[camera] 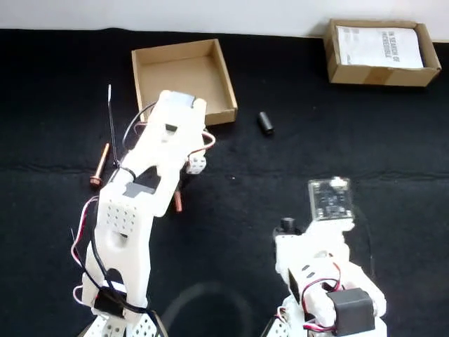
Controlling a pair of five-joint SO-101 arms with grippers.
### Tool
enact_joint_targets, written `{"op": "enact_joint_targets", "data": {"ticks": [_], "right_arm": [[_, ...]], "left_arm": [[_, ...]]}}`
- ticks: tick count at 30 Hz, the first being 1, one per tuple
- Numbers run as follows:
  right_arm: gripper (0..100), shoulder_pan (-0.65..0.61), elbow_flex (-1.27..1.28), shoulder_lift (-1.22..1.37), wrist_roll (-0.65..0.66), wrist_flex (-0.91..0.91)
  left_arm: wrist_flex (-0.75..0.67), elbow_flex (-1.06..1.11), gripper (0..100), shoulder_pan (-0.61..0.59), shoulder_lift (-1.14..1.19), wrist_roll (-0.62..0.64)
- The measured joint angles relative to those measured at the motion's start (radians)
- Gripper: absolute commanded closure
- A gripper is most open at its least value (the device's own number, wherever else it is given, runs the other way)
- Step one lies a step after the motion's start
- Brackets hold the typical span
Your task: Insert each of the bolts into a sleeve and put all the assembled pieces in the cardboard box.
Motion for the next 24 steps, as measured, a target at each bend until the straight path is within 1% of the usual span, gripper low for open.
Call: {"op": "enact_joint_targets", "data": {"ticks": [3, 8, 14, 19, 24], "right_arm": [[99.1, -0.035, 0.006, 0.002, 0.074, -0.055], [99.1, -0.044, 0.075, 0.002, 0.161, -0.186], [99.1, -0.052, 0.184, 0.002, 0.186, -0.330], [99.1, -0.052, 0.273, 0.003, 0.186, -0.486], [99.1, -0.052, 0.311, 0.005, 0.186, -0.651]], "left_arm": [[0.000, -0.003, 99, 0.008, -0.141, -0.041], [0.008, -0.003, 99, 0.005, -0.417, -0.092], [0.014, 0.003, 99, 0.008, -0.701, -0.098], [0.015, 0.137, 99, 0.071, -0.941, -0.157], [-0.003, 0.362, 99, 0.175, -1.260, -0.201]]}}
